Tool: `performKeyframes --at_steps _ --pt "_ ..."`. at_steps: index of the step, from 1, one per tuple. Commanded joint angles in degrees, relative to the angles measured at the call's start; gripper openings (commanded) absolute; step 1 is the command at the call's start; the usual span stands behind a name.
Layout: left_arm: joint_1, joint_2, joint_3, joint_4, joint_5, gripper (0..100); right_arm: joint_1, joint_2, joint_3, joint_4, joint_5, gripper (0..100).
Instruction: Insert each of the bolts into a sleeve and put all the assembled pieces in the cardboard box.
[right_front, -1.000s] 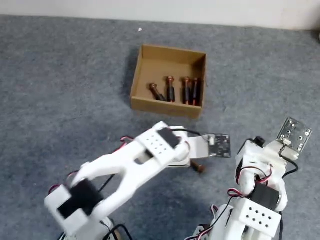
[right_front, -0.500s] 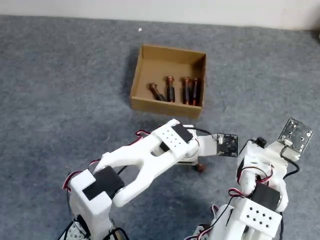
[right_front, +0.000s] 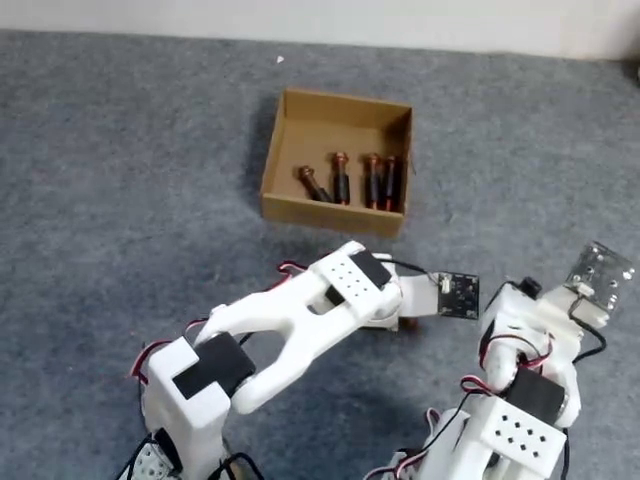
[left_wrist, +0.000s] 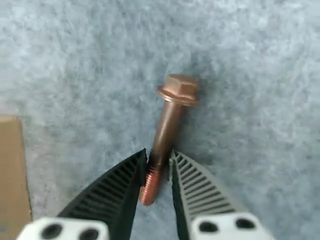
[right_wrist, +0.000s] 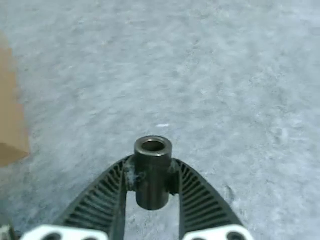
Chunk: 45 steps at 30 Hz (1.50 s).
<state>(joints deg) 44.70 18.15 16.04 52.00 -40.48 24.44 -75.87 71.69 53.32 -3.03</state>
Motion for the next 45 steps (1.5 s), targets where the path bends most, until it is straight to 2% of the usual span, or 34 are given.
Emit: performKeyframes --at_steps 1,10,17,23,27,38,45 --pt "1.63 -2.07 -2.51 3.34 -0.26 8 4.44 -0.92 -1.01 -1.71 -0.53 0.5" --pt "1.63 -5.76 0.92 3.34 -0.26 8 6.64 -0.75 -0.57 -4.35 -0.53 0.5" --pt "-2.07 -5.93 1.98 3.52 -0.18 9 6.46 -0.75 -0.48 -4.35 -0.53 0.5" --pt "-2.07 -5.67 2.42 3.52 -0.09 16 6.46 -0.75 -0.48 -4.35 -0.44 0.5" --pt "-2.42 -4.88 2.59 3.69 -0.18 14 6.37 -0.84 -0.48 -4.35 -0.35 0.5" --pt "-2.24 6.64 -10.95 15.65 -0.35 1 6.37 -0.92 -0.48 -4.35 -0.18 0.5" --pt "-4.18 4.97 -8.31 17.05 -0.18 1 6.37 -0.92 -0.48 -4.35 -0.18 0.5"
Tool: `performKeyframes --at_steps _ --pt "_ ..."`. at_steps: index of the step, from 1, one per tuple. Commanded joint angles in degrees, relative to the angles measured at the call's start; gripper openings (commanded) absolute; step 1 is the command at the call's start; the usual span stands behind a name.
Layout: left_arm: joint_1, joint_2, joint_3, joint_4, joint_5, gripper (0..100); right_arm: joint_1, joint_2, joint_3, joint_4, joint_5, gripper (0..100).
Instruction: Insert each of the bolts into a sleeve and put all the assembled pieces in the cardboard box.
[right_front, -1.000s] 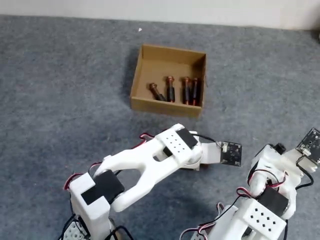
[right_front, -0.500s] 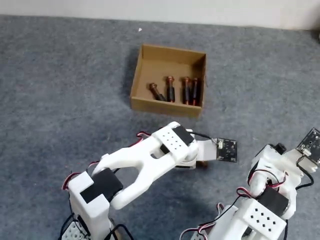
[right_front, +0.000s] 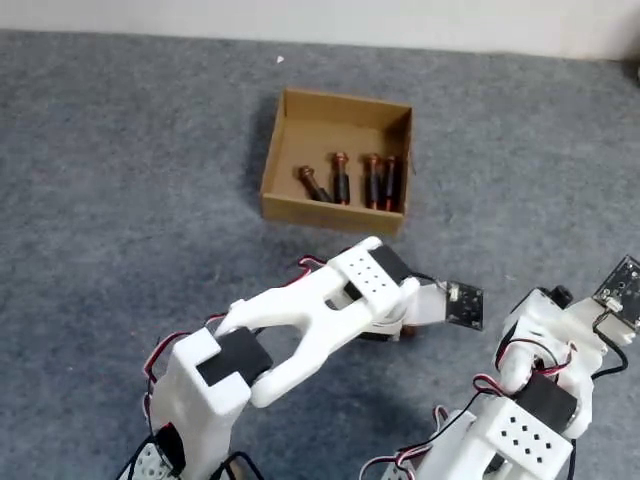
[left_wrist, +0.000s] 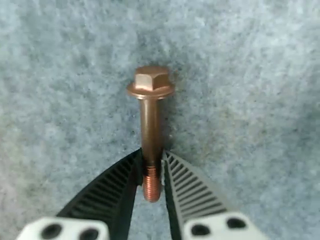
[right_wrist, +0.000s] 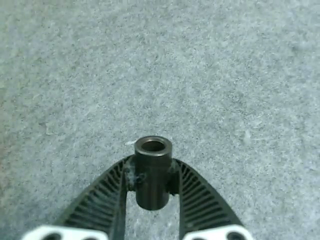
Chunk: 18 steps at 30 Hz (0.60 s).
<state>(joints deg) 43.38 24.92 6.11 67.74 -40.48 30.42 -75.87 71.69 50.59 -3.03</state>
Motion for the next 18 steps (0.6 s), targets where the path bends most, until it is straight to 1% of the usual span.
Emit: performKeyframes --at_steps 1,10,13,15,18 --pt "-3.74 -3.3 3.03 1.32 -0.18 1 0.4 -0.92 -0.48 -1.63 -0.18 0.5" --pt "-14.9 -23.08 19.38 0.88 0.62 1 0.4 -1.01 -0.48 -1.63 -0.18 0.5" --pt "-17.63 -27.91 23.87 0.88 0.62 1 0.4 -1.01 -0.48 -1.63 -0.18 0.5" --pt "-18.68 -29.76 25.89 0.97 0.62 4 0.4 -1.01 -0.48 -1.63 -0.18 0.5" --pt "-19.74 -30.29 27.38 0.88 1.14 14 0.4 -1.01 -0.48 -1.63 -0.18 0.5"
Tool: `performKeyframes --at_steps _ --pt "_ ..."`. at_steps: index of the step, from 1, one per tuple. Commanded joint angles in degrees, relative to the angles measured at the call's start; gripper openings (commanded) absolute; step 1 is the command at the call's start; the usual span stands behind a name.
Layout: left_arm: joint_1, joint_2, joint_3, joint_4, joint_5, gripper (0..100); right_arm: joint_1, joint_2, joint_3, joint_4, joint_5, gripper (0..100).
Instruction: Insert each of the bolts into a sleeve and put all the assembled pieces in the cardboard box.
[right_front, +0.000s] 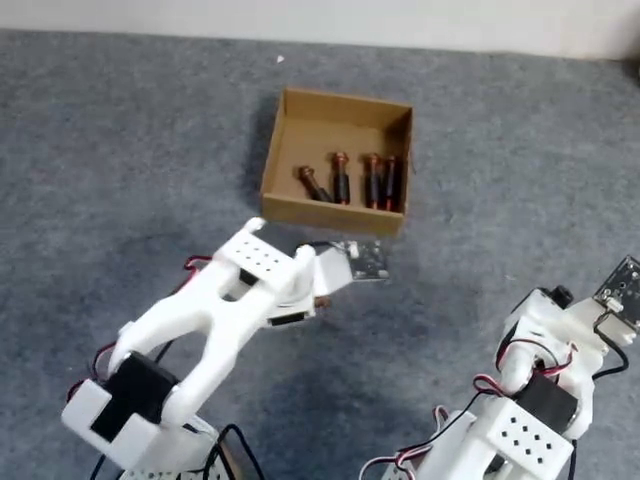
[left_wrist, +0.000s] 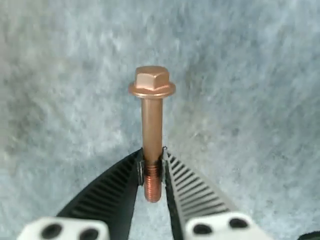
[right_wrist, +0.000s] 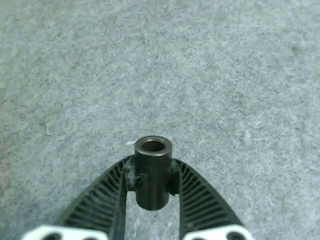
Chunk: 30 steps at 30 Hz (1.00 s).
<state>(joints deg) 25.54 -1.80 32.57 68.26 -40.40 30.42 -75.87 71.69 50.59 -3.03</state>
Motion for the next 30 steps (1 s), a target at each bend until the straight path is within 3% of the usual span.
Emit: performKeyframes --at_steps 1,4,24,30 --pt "-2.07 -3.56 1.01 0.35 2.46 16 0.4 -1.01 -0.48 -1.63 -0.18 0.5" --pt "-1.63 -4.0 0.4 -0.18 5.54 18 0.4 -1.01 -0.48 -1.63 -0.18 0.5" --pt "6.2 -3.56 0.22 -4.31 9.05 17 0.4 -1.01 -0.57 -1.63 -0.18 0.5" --pt "6.37 -3.56 6.29 -12.75 11.78 17 0.4 -1.01 -0.57 -1.63 -0.18 0.5"
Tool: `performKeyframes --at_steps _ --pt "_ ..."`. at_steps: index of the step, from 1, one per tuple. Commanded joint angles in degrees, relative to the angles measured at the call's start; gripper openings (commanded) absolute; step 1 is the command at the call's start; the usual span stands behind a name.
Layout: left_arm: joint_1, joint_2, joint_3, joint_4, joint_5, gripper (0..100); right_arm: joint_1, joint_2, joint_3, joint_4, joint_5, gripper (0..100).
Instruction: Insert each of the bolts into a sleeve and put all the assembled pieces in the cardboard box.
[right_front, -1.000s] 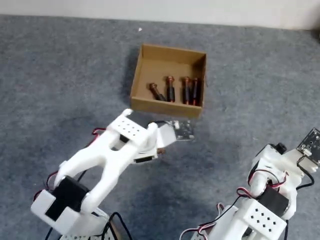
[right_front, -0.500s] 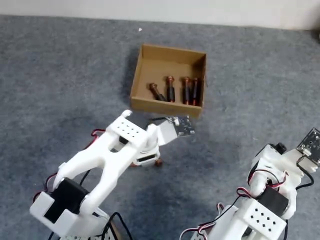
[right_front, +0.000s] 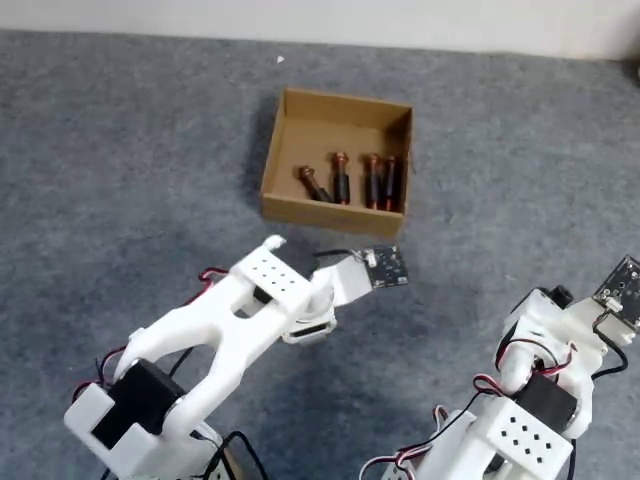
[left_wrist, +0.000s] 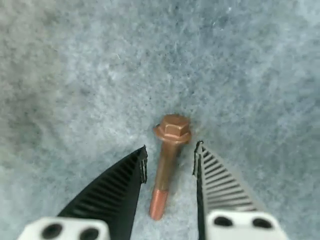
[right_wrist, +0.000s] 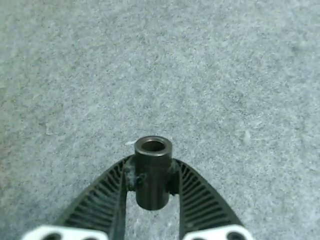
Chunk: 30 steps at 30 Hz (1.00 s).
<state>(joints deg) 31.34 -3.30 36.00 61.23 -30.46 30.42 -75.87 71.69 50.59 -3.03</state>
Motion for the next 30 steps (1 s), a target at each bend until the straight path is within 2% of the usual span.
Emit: performKeyframes --at_steps 1,5,12,18,26,30 --pt "0.57 -2.07 4.0 -6.95 1.85 17 0.4 -1.01 -0.57 -1.63 -0.18 0.5" --pt "0.57 -2.07 5.14 -7.82 1.85 16 0.4 -1.01 -0.57 -1.63 -0.18 0.5" --pt "1.01 -2.59 5.32 -7.82 1.85 0 0.4 -1.01 -0.48 -1.63 -0.18 0.5" --pt "0.57 -7.08 3.65 -2.99 2.37 1 -1.54 -1.01 -0.66 -1.54 -0.18 0.5" --pt "0.48 -28.09 3.82 3.78 12.66 0 -6.99 -1.1 -3.21 2.77 -0.18 0.5" --pt "0.48 -38.29 3.82 6.95 22.59 0 -12.7 -1.1 -6.64 6.46 -0.18 0.5"
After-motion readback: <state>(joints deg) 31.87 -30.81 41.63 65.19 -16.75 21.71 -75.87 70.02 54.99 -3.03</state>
